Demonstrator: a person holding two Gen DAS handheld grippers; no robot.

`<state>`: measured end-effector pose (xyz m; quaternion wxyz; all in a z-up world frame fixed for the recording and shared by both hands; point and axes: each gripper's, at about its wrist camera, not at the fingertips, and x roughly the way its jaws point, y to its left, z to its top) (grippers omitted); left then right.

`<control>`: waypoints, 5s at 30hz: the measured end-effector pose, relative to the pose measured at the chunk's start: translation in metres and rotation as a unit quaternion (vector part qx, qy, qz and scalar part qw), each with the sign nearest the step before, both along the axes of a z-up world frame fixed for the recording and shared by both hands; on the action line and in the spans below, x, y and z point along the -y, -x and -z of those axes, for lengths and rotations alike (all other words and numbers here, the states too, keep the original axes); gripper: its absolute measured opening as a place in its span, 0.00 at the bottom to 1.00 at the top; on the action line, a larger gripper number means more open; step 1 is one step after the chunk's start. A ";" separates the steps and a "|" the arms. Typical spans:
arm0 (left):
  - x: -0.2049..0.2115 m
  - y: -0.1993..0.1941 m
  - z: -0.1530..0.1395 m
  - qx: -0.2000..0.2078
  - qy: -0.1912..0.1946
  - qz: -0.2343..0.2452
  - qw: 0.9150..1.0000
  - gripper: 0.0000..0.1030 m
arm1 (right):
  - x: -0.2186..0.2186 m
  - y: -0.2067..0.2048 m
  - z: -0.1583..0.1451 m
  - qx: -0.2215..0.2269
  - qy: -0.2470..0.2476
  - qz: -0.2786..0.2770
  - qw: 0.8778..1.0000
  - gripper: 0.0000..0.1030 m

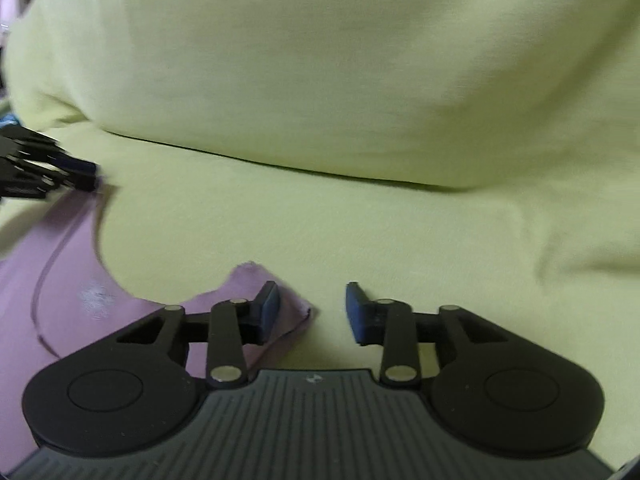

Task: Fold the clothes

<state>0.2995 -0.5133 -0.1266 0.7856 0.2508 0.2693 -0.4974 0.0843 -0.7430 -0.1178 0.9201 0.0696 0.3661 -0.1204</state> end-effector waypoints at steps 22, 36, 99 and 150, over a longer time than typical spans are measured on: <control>-0.187 0.224 -0.044 -0.045 -0.063 -0.003 0.997 0.49 | -0.153 0.189 -0.058 -0.017 -0.113 0.014 0.993 0.57; -0.263 0.322 -0.042 0.055 -0.126 0.028 0.990 0.76 | -0.309 0.288 -0.055 -0.034 0.047 -0.110 0.992 0.77; -0.315 0.299 -0.119 0.052 -0.079 0.157 0.983 0.01 | -0.344 0.360 -0.094 -0.038 0.342 -0.255 0.904 0.00; -0.175 0.071 -0.017 -0.168 0.066 -0.033 0.983 0.00 | -0.023 0.177 0.023 0.101 -0.229 0.108 0.962 0.03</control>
